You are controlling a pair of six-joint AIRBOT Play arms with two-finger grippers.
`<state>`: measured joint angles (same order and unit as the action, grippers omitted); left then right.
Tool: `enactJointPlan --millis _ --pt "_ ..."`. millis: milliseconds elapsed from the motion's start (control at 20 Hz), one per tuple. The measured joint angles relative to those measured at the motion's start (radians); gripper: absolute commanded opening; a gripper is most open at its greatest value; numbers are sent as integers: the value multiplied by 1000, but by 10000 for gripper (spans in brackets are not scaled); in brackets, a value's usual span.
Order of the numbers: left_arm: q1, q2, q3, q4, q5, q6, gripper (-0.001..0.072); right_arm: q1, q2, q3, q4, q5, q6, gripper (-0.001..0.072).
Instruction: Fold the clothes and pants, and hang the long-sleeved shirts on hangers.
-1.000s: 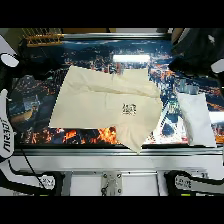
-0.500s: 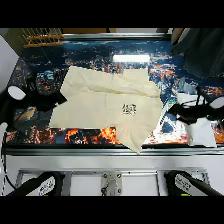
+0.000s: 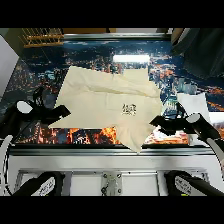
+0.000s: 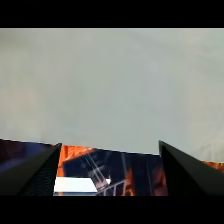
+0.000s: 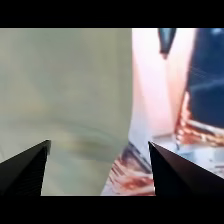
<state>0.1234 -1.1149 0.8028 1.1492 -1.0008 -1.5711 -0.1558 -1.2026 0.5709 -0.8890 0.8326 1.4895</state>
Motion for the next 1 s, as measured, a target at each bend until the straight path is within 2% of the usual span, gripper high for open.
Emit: enactJointPlan --millis 100,150,200,250,400,600,800,1000 --pt "0 2 -4 0 3 0 662 44 -19 -5 49 -53 0 667" --pt "0 2 -5 2 3 0 662 63 -27 -7 64 -76 0 496" --pt "0 3 -6 3 4 0 662 77 -33 -9 72 -99 0 229" --pt "3 3 -7 2 6 0 662 87 -38 -12 72 -112 -2 4" --pt "47 4 -8 6 -2 -11 662 101 -35 -12 90 -131 -25 10" --pt "185 23 -71 29 -1 -80 662 106 -14 -12 101 -139 -41 10" --pt "342 68 -203 24 95 -168 662 107 -1 -12 107 -142 -43 10" --pt "388 48 -283 -22 203 -196 662 107 2 -12 108 -145 -46 10"
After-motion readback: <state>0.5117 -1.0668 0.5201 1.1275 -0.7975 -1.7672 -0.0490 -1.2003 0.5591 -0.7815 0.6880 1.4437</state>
